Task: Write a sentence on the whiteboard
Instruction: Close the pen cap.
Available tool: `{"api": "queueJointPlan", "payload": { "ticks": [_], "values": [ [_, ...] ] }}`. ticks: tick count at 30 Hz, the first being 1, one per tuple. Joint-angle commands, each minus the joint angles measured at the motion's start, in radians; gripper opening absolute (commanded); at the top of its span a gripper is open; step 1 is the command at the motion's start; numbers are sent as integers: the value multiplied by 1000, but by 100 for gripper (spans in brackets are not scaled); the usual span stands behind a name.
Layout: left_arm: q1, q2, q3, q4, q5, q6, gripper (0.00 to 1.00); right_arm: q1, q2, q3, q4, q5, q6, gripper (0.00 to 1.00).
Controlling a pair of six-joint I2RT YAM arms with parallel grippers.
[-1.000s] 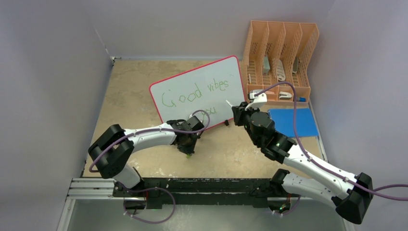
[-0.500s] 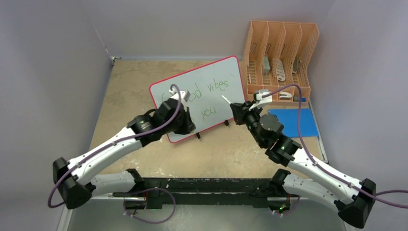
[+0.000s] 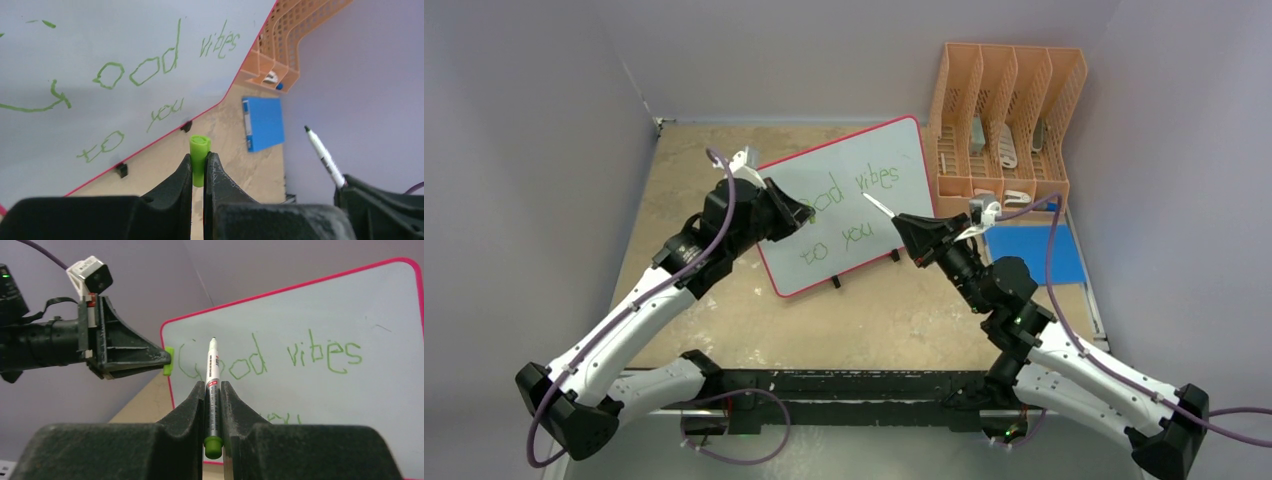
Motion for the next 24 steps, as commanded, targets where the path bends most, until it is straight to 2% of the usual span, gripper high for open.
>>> {"api": "queueJointPlan", "payload": {
  "ticks": [1, 13, 16, 24],
  "values": [
    [28, -30, 13, 136, 24, -176, 0, -1, -17, -12, 179, -68, 15, 0],
    [33, -51, -84, 251, -14, -546, 0, 49, 85, -15, 377, -71, -55, 0],
    [33, -67, -135, 327, -35, -608, 0, 62, 101, -14, 397, -69, -67, 0],
    [33, -74, -171, 403, -69, -697, 0, 101, 152, -4, 403, -72, -101, 0]
  ]
}}
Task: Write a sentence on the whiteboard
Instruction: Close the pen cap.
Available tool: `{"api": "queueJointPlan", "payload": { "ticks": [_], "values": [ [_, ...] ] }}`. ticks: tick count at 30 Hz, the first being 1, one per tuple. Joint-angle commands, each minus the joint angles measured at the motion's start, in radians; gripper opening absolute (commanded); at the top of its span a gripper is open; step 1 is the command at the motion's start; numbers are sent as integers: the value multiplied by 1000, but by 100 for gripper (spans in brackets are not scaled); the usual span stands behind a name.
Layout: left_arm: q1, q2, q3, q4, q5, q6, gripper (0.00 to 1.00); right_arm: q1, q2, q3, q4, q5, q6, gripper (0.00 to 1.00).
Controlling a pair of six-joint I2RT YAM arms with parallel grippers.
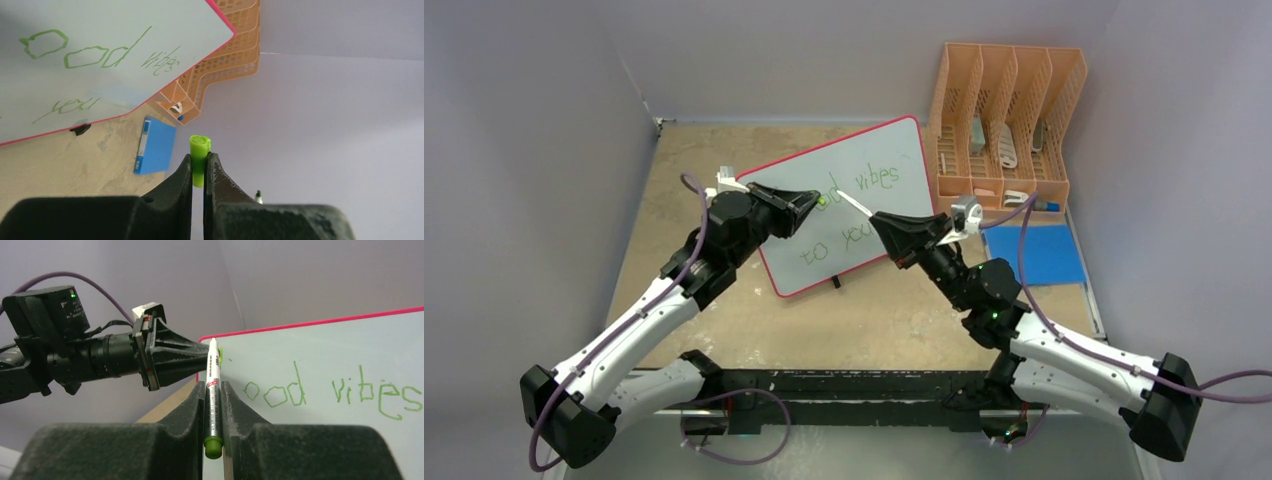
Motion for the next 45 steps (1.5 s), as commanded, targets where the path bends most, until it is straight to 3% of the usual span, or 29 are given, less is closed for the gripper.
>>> {"api": "queueJointPlan", "payload": {
  "ticks": [1, 19, 45],
  "values": [
    [8, -32, -13, 131, -38, -86, 0, 24, 27, 28, 64, -10, -45, 0],
    [9, -31, -23, 144, -30, -94, 0, 68, 46, 16, 86, 101, -65, 0],
    [8, -3, -34, 203, 16, -94, 0, 68, 60, 16, 115, 74, -50, 0]
  ]
}}
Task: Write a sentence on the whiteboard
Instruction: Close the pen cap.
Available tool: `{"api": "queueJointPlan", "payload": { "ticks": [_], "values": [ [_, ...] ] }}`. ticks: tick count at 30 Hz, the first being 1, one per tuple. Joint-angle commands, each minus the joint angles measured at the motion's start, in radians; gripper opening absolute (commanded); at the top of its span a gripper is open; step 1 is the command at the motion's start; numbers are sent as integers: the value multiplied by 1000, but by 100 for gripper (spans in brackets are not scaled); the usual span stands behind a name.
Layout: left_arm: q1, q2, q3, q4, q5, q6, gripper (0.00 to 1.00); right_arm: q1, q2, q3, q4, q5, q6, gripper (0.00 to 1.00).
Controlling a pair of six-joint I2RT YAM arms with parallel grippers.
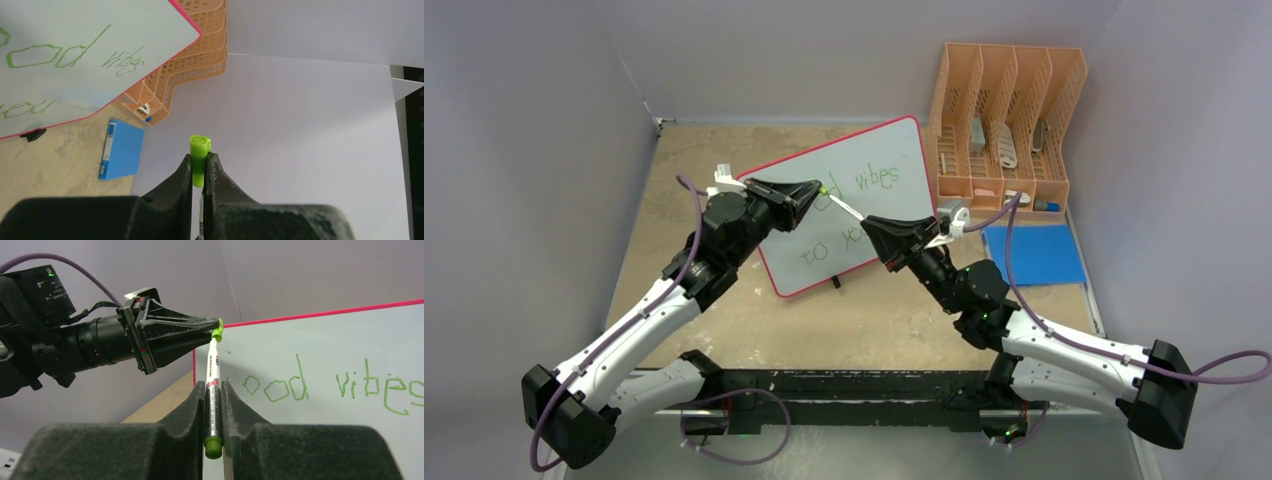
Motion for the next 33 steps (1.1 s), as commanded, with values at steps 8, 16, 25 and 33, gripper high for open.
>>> {"api": "queueJointPlan", "payload": {
  "ticks": [8, 16, 25, 33],
  "values": [
    [4, 4, -2, 59, 28, -13, 0, 6, 0, 18, 76, 14, 0, 0],
    [4, -6, -9, 63, 35, -40, 0, 6, 14, 22, 63, 35, 3, 0],
    [5, -19, -19, 73, 40, -53, 0, 6, 13, 20, 60, 56, 3, 0],
    [4, -25, -21, 63, 13, -63, 0, 6, 4, 17, 55, 38, 3, 0]
  ]
}}
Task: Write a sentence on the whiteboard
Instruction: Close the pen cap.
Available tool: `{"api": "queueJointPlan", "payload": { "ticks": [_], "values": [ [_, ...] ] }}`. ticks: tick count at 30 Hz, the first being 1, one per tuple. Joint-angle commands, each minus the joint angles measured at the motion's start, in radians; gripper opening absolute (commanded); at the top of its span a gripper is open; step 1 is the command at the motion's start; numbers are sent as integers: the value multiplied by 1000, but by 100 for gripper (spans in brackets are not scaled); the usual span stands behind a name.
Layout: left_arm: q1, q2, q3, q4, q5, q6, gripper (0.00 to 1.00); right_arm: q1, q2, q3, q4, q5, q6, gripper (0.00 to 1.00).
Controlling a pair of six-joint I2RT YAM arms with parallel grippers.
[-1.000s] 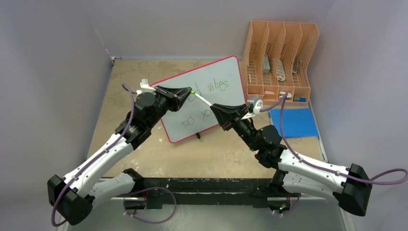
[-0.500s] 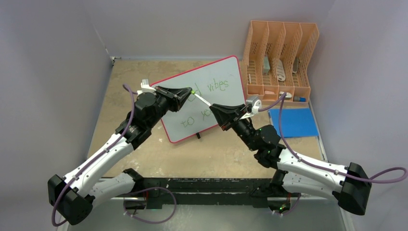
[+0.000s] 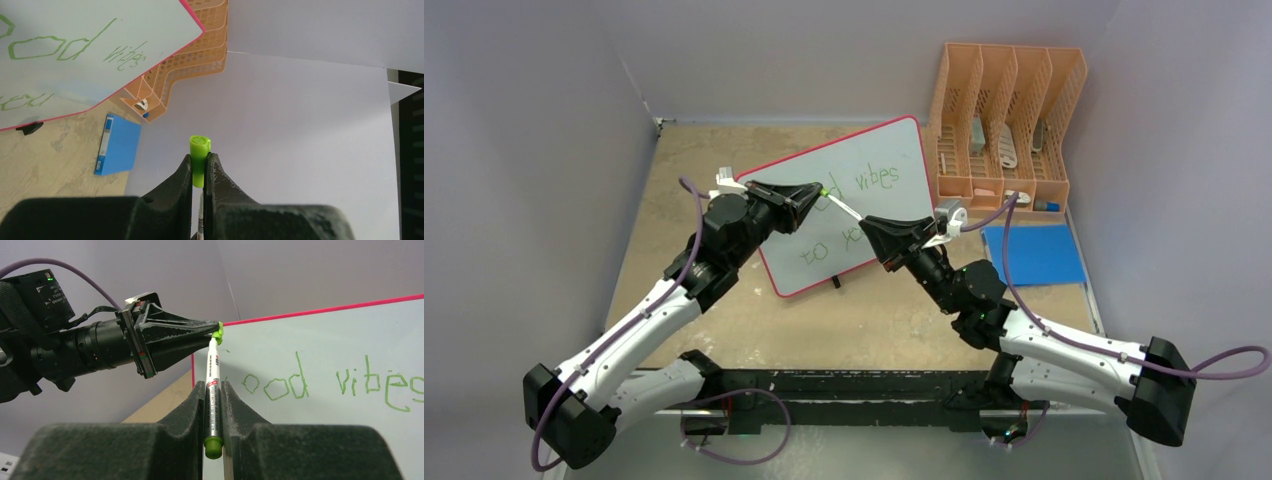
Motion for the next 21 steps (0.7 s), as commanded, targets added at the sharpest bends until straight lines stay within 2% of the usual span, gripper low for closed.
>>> {"api": "queueJointPlan", "payload": {
  "ticks": [1, 21],
  "values": [
    [2, -28, 2, 51, -10, -28, 0, 2, -14, 15, 43, 15, 0, 0],
    [3, -15, 4, 59, 18, -31, 0, 2, -11, 17, 48, 18, 1, 0]
  ]
}}
